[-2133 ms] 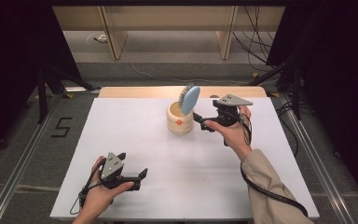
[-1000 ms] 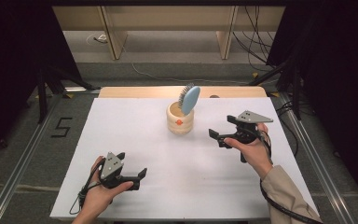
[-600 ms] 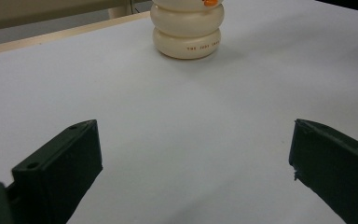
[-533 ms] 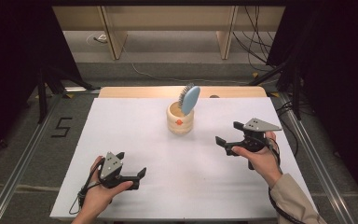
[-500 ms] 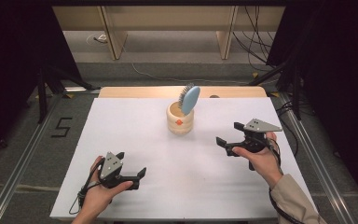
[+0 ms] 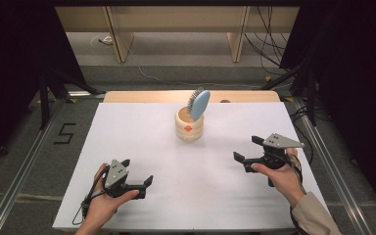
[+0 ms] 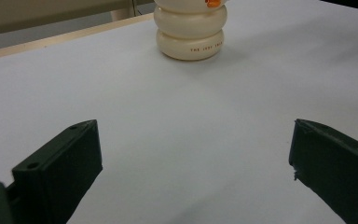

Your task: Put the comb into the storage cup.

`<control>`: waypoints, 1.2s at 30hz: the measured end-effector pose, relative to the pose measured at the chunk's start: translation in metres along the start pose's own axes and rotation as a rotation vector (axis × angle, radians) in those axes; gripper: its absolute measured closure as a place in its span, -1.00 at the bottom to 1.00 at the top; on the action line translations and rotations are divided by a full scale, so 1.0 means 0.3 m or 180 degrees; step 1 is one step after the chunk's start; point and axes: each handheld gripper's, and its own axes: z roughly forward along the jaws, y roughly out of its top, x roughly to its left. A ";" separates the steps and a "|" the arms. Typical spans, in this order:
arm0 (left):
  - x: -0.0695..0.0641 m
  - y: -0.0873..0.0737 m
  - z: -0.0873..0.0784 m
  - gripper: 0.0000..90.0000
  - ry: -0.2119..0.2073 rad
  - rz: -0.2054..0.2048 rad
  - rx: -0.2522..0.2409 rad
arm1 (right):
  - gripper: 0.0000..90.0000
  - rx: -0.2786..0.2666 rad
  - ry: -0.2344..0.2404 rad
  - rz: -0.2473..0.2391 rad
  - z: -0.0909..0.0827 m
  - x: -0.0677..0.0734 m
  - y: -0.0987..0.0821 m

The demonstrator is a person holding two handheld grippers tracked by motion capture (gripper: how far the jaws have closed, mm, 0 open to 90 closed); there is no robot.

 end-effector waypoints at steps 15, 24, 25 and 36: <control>0.005 -0.004 0.001 -0.96 0.0016 0.0006 0.0002 | -0.88 0.0067 -0.0058 0.0025 -0.046 -0.011 -0.068; 0.005 -0.006 0.002 -0.96 0.0019 0.0014 -0.0001 | -0.87 0.0071 -0.0069 0.0044 -0.066 -0.014 -0.097; 0.005 -0.006 0.002 -0.96 0.0020 0.0014 -0.0002 | -0.87 0.0074 -0.0073 0.0048 -0.068 -0.014 -0.100; 0.005 -0.002 0.002 -0.96 0.0010 -0.0004 -0.0023 | -0.86 -0.0007 -0.0119 0.0070 -0.074 -0.015 -0.108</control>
